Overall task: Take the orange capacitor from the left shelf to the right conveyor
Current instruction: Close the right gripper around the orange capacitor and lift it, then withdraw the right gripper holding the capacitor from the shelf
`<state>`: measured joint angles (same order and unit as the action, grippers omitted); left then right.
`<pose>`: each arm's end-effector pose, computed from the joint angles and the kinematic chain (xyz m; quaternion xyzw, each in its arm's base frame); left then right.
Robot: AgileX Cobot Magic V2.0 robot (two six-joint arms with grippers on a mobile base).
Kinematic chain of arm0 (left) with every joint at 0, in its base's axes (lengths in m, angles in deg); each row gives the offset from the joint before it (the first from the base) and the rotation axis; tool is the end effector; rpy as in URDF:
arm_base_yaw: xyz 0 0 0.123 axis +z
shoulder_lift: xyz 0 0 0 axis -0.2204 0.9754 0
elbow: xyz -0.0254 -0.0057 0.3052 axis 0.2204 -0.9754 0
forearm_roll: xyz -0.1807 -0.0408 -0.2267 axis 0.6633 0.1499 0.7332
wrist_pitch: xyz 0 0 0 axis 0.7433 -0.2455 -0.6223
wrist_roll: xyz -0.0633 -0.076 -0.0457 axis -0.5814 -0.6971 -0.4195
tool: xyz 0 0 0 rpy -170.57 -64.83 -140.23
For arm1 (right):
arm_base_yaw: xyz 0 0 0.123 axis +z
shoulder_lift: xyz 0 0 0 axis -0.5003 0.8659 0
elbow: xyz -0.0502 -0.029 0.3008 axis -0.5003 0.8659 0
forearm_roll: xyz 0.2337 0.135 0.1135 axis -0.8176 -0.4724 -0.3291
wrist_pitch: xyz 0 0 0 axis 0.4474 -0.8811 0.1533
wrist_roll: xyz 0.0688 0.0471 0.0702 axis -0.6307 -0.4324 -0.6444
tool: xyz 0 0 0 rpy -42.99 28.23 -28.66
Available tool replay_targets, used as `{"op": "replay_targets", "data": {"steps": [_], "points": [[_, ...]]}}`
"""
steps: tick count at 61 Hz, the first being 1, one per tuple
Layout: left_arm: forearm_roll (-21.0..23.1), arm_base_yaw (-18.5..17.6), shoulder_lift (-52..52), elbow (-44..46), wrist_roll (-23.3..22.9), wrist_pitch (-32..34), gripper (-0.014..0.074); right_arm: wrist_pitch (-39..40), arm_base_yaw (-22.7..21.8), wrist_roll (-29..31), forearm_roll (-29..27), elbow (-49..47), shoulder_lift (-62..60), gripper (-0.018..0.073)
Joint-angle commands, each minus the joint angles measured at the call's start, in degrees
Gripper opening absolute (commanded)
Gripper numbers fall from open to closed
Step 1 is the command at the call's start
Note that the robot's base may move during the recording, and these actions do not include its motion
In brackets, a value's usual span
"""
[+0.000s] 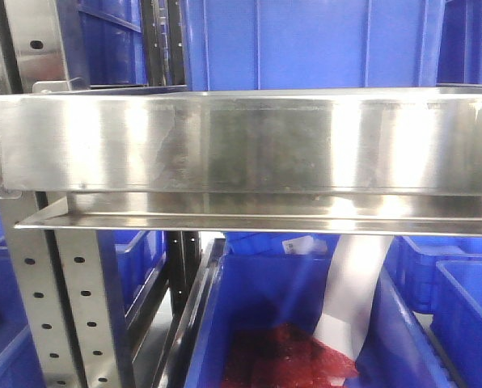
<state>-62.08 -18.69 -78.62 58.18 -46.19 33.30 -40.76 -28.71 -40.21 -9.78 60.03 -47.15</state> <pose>0.0943 -0.0103 0.1964 0.0221 0.7056 -0.0547 0.7061 0.1345 0.0033 0.3106 -0.0070 0.7835 0.0103 0.6212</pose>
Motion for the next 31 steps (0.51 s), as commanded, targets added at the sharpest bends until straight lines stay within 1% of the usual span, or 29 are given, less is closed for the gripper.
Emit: {"op": "replay_targets", "data": {"steps": [1, 10, 19, 31], "points": [[0.1, 0.1, -0.6, 0.2, -0.1, 5.2, -0.0127, 1.5, -0.3, 0.7, 0.4, -2.0, -5.1, 0.0056], [0.1, 0.1, -0.6, 0.2, -0.1, 5.2, -0.0127, -3.0, -0.3, 0.7, 0.4, -3.8, -12.3, 0.0056], [0.1, 0.1, -0.6, 0.2, -0.1, 5.2, -0.0127, -7.2, -0.3, 0.7, 0.4, -7.0, -15.8, 0.0056], [0.1, 0.1, -0.6, 0.2, -0.1, 5.2, -0.0127, -7.5, -0.3, 0.7, 0.4, -9.0, -16.0, 0.0056]]}}
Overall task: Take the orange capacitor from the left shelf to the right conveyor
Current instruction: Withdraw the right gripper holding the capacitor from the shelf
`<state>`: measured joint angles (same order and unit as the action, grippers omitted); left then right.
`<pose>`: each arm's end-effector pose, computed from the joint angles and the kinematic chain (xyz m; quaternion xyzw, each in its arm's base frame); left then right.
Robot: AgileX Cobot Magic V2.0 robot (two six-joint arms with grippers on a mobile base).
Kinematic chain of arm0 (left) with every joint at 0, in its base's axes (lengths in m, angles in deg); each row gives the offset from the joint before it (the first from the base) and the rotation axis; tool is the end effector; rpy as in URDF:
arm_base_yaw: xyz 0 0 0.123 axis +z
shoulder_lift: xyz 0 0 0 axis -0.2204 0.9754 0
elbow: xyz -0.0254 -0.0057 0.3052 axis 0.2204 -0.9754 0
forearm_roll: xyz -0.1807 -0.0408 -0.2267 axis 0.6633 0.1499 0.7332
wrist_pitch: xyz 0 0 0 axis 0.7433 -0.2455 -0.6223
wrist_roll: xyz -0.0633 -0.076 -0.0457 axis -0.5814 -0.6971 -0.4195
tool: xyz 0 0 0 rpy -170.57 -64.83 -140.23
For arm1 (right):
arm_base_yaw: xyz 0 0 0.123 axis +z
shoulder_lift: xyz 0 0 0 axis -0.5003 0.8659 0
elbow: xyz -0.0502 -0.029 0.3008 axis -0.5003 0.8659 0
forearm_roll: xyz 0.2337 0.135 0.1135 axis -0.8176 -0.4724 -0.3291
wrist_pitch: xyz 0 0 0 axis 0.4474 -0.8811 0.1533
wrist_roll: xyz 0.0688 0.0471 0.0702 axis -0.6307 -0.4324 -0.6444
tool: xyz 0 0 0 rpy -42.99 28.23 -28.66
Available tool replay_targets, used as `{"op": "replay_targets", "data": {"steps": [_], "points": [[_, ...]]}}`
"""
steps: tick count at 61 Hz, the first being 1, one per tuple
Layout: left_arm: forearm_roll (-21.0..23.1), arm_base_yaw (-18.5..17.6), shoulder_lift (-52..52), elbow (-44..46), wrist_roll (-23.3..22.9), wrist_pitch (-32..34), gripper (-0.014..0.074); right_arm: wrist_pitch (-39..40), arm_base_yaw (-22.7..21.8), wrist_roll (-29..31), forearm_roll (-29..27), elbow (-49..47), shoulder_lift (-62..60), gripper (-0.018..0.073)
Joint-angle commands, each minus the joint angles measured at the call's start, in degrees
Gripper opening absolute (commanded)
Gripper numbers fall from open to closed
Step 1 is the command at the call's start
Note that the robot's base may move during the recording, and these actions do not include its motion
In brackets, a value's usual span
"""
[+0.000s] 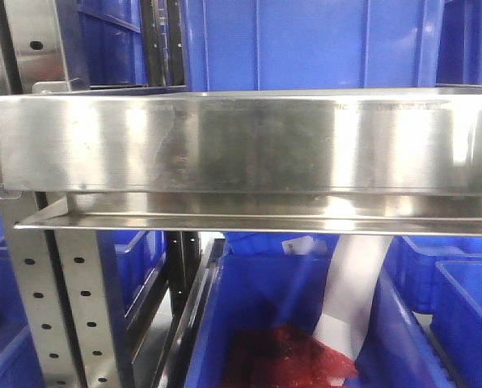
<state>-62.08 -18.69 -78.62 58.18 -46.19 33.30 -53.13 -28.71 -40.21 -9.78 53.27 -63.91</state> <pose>0.0943 -0.0103 0.1964 0.0221 0.7056 -0.0547 0.7061 0.0575 0.0017 0.3607 -0.0073 0.7194 0.0116 0.6944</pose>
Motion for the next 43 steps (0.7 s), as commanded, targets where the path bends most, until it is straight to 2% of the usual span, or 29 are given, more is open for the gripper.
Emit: {"op": "replay_targets", "data": {"steps": [1, 43], "points": [[0.1, 0.1, -0.6, 0.2, -0.1, 5.2, -0.0127, 4.9, -0.3, 0.7, 0.4, -2.3, 0.8, 0.0056], [0.1, 0.1, -0.6, 0.2, -0.1, 5.2, -0.0127, 4.8, -0.3, 0.7, 0.4, -2.3, 0.8, 0.0056]]}}
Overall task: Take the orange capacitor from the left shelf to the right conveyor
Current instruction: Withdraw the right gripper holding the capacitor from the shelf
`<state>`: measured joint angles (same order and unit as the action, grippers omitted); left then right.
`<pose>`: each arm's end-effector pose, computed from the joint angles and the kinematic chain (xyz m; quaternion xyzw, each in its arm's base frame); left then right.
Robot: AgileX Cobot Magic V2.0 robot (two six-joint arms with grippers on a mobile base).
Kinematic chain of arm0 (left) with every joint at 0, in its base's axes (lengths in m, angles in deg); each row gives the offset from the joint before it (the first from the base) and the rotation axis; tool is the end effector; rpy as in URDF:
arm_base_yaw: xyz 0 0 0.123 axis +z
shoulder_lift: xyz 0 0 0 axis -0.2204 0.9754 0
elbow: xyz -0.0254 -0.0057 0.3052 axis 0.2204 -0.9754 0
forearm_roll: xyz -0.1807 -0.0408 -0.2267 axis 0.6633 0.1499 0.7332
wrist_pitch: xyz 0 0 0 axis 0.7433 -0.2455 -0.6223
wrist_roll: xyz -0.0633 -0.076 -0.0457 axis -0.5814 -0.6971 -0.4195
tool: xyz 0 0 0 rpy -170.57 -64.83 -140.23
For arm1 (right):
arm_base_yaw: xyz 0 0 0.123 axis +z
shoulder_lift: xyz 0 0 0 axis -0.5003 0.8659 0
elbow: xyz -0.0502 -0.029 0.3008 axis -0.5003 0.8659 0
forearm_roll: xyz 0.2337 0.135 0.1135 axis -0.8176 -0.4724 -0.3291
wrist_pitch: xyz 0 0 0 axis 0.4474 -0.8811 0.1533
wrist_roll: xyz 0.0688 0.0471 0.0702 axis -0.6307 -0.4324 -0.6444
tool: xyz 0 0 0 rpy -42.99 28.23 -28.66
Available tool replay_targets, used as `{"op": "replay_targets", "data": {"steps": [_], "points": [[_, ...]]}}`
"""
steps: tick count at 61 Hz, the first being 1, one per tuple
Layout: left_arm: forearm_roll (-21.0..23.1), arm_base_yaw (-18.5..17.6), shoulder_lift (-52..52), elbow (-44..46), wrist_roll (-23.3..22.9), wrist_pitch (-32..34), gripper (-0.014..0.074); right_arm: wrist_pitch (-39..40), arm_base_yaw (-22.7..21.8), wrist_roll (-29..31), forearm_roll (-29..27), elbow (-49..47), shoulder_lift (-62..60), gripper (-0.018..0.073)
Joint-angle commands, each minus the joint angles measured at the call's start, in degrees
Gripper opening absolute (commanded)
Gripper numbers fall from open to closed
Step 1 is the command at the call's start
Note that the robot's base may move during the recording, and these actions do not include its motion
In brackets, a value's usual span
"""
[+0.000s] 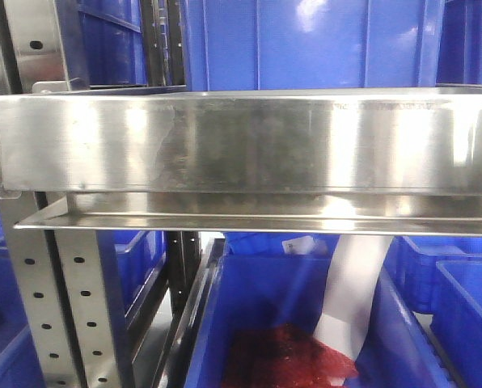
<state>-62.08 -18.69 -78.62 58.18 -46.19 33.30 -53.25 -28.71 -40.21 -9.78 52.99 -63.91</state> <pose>0.0943 -0.0103 0.1964 0.0221 0.7056 -0.0547 0.7061 0.0568 0.0017 0.3622 -0.0073 0.7185 0.0116 0.6954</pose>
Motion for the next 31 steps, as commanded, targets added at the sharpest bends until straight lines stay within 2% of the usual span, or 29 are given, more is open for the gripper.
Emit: {"op": "replay_targets", "data": {"steps": [1, 31], "points": [[0.1, 0.1, -0.6, 0.2, -0.1, 5.2, -0.0127, 4.9, -0.3, 0.7, 0.4, -2.0, 0.8, 0.0056], [0.1, 0.1, -0.6, 0.2, -0.1, 5.2, -0.0127, 4.9, -0.3, 0.7, 0.4, -2.0, 0.8, 0.0056]]}}
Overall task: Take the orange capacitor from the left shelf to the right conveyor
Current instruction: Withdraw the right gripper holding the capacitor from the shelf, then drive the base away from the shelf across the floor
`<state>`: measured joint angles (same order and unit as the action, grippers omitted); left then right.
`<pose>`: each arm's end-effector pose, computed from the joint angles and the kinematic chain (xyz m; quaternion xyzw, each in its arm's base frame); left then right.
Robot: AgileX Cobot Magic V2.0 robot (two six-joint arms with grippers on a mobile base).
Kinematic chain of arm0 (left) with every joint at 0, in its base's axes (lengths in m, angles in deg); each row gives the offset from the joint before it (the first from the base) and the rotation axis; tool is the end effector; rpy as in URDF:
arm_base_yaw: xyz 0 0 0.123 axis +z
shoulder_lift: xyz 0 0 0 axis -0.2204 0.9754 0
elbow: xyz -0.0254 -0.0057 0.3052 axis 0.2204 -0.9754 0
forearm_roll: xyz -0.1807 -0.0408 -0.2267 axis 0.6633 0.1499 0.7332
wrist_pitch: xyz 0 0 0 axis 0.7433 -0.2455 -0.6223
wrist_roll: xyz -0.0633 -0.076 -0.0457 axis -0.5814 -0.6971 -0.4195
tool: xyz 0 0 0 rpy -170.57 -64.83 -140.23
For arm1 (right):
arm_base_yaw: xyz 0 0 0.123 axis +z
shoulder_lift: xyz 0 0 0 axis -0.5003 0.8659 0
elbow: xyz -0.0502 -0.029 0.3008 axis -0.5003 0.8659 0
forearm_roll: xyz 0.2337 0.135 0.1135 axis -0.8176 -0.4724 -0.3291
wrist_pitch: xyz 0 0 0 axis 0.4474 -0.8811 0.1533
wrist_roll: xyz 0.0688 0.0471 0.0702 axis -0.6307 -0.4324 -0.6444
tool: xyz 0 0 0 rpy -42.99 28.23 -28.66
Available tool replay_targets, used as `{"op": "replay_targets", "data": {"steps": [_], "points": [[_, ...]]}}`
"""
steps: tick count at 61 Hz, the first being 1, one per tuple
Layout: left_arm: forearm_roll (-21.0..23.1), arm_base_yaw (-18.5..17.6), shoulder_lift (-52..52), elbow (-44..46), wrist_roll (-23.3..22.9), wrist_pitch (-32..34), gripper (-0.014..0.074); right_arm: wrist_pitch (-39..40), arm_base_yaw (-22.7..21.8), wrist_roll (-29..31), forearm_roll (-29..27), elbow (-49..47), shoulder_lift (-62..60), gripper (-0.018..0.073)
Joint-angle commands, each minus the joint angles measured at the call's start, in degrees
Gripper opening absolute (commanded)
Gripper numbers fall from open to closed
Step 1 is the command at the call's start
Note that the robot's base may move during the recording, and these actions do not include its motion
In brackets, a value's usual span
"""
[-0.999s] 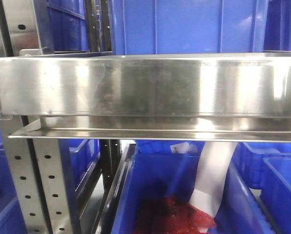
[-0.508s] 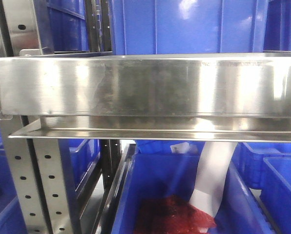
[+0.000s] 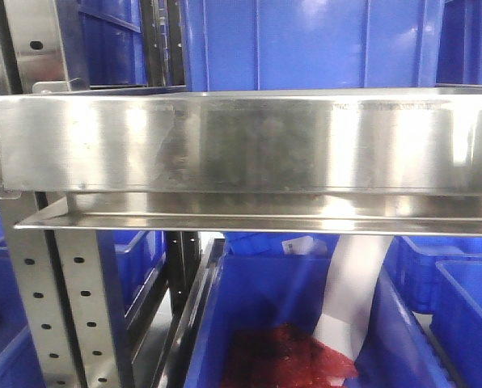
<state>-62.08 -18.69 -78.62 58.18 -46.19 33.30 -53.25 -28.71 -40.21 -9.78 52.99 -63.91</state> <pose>0.0943 -0.0103 0.1964 0.0221 0.7056 -0.0547 0.7061 0.0568 0.0017 0.3622 -0.0073 0.7185 0.0116 0.6954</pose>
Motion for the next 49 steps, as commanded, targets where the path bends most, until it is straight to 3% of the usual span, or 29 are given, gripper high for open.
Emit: {"op": "replay_targets", "data": {"steps": [1, 49], "points": [[0.1, 0.1, -0.6, 0.2, -0.1, 5.2, -0.0127, 4.9, -0.3, 0.7, 0.4, -2.0, 0.8, 0.0056], [0.1, 0.1, -0.6, 0.2, -0.1, 5.2, -0.0127, 4.9, -0.3, 0.7, 0.4, -2.0, 0.8, 0.0056]]}}
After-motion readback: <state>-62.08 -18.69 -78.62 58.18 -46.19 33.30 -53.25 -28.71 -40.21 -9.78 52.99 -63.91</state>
